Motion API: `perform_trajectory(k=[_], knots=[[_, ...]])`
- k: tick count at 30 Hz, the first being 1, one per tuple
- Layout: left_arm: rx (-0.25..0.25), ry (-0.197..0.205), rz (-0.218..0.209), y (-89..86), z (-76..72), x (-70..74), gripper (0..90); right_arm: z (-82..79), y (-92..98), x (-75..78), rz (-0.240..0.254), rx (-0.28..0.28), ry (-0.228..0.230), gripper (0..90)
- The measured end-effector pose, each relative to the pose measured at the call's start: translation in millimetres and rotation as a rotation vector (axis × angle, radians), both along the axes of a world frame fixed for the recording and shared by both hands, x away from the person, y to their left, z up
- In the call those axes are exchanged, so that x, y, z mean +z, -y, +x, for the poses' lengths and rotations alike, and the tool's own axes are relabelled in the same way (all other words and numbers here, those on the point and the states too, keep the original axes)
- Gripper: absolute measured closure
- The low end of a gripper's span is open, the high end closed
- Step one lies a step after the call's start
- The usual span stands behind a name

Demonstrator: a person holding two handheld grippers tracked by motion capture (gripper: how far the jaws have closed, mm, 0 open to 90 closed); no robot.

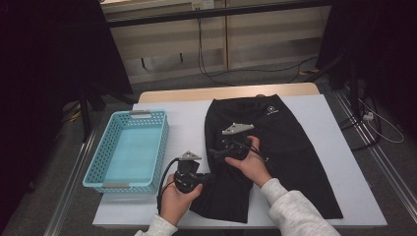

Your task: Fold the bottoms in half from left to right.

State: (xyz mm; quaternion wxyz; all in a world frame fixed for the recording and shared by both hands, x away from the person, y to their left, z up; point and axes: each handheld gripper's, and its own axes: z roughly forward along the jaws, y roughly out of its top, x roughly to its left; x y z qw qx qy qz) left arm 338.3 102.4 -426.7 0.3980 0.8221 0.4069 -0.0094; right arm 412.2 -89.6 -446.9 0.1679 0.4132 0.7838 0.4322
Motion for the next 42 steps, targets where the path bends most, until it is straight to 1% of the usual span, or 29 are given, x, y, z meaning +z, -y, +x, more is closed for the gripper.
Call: perform_trajectory(k=[7,9,11,13,15,17,18,19,21,22,23,24,26,27,28,30,33,34,38,39,40,41,42], knots=[[-0.004,0.004,-0.015,2.6,-1.3,0.5,89.1,3.9,-11.4,-0.1,0.010,0.007,-0.005,15.9],[-0.007,0.009,-0.017,2.2,-1.7,2.3,89.1,6.4,-16.2,-1.0,0.000,0.015,-0.008,16.3],[-0.003,0.016,-0.029,2.3,-2.4,3.0,89.1,8.9,-21.5,-3.3,-0.002,0.022,-0.019,17.3],[-0.006,0.016,-0.026,2.5,-2.9,3.5,89.1,11.1,-26.6,-7.4,-0.009,0.032,-0.025,18.7],[-0.008,0.021,-0.030,3.5,-3.8,3.7,89.1,13.2,-30.0,-13.0,-0.027,0.035,-0.031,23.0],[-0.010,0.029,-0.037,4.6,-4.5,4.1,89.1,15.3,-31.6,-17.2,-0.042,0.040,-0.036,29.5],[-0.013,0.030,-0.040,4.9,-4.5,4.6,89.1,16.7,-31.9,-18.9,-0.047,0.038,-0.037,30.7],[-0.015,0.033,-0.044,5.1,-4.5,5.0,89.1,18.0,-31.7,-19.9,-0.048,0.032,-0.042,35.9],[-0.018,0.034,-0.043,4.9,-4.5,6.6,89.1,20.9,-29.5,-21.6,-0.071,0.023,-0.044,47.5],[-0.014,0.041,-0.049,5.2,-4.7,6.6,89.1,22.3,-27.4,-22.4,-0.068,0.023,-0.046,54.2],[-0.014,0.043,-0.050,5.5,-4.7,7.1,89.1,23.3,-24.0,-21.5,-0.068,0.023,-0.044,68.5],[-0.011,0.046,-0.052,6.1,-4.7,7.2,89.1,23.9,-19.9,-20.1,-0.076,0.024,-0.042,76.1],[-0.015,0.050,-0.052,7.7,-4.7,7.5,89.1,24.1,-10.8,-16.2,-0.058,0.016,-0.056,84.2],[-0.020,0.055,-0.048,9.0,-4.8,7.8,89.1,23.0,-6.0,-13.2,-0.054,0.011,-0.055,86.6],[-0.024,0.060,-0.052,10.8,-5.0,8.0,89.1,21.2,-1.2,-9.5,-0.059,0.002,-0.045,87.3],[-0.030,0.065,-0.061,14.8,-5.0,8.7,89.1,16.8,9.1,-2.0,-0.053,0.000,-0.027,87.6],[-0.041,0.061,-0.072,20.0,-5.0,8.4,89.1,8.2,26.1,5.6,-0.080,-0.013,-0.008,87.7],[-0.048,0.061,-0.071,21.4,-5.1,8.0,89.1,5.2,32.5,6.9,-0.080,-0.016,-0.014,87.8],[-0.062,0.054,-0.080,28.4,-6.1,5.2,89.1,-9.4,56.2,9.4,-0.119,-0.022,-0.011,88.2],[-0.060,0.055,-0.071,30.1,-6.7,4.6,89.1,-13.3,61.3,9.2,-0.131,-0.019,-0.019,88.2],[-0.073,0.047,-0.074,31.0,-6.3,3.6,89.1,-16.7,65.5,8.2,-0.151,-0.012,-0.028,88.2],[-0.076,0.043,-0.070,32.1,-6.2,2.7,89.1,-19.9,68.8,6.6,-0.160,-0.007,-0.029,87.9],[-0.080,0.040,-0.068,32.6,-5.8,1.8,89.1,-22.6,70.7,4.7,-0.155,0.002,-0.028,86.6]])
